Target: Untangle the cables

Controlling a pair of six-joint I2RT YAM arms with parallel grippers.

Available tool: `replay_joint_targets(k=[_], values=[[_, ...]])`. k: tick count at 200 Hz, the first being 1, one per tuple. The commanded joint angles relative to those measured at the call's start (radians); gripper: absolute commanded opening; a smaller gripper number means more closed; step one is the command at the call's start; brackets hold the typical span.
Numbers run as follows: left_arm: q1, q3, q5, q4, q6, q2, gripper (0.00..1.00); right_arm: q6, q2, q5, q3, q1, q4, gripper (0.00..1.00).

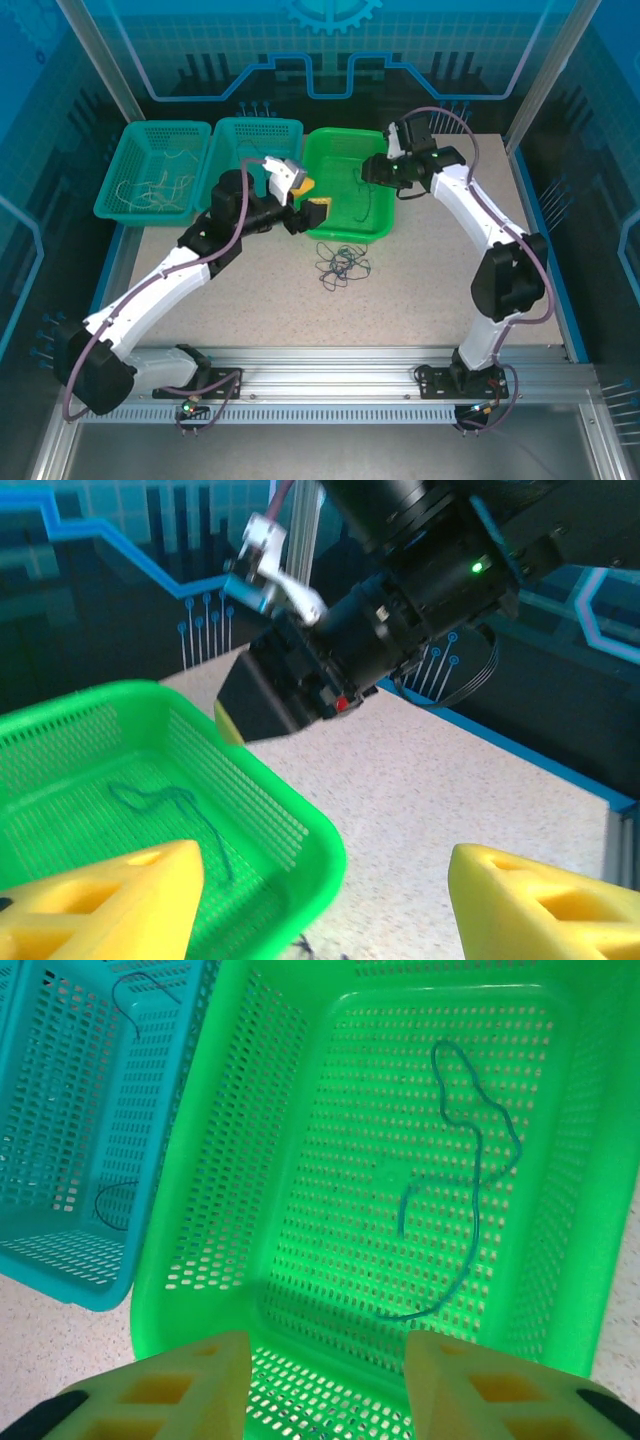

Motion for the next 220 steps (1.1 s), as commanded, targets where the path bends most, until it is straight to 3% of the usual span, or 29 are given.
replay_joint_targets(k=[1,51,107,161,178,220], values=[[-0.020,-0.058,-0.004,-0.059,-0.152,-0.013,0.65,0.004,-0.118,0.026,-0.022,0.008,-0.017,0.46],[-0.112,-0.166,-0.037,-0.099,-0.264,0.083,0.62,0.018,-0.435,0.059,-0.367,0.033,0.067,0.46],[-0.128,-0.152,-0.152,-0.154,0.075,0.304,0.59,0.087,-0.621,0.142,-0.604,0.165,0.089,0.45],[-0.126,-0.063,-0.201,-0.122,0.111,0.504,0.59,0.117,-0.616,0.171,-0.612,0.206,0.066,0.45],[-0.128,-0.073,-0.212,-0.093,0.104,0.516,0.49,0.119,-0.617,0.178,-0.613,0.211,0.064,0.45],[-0.128,-0.108,-0.164,-0.076,0.092,0.488,0.00,0.128,-0.603,0.182,-0.621,0.220,0.063,0.45]])
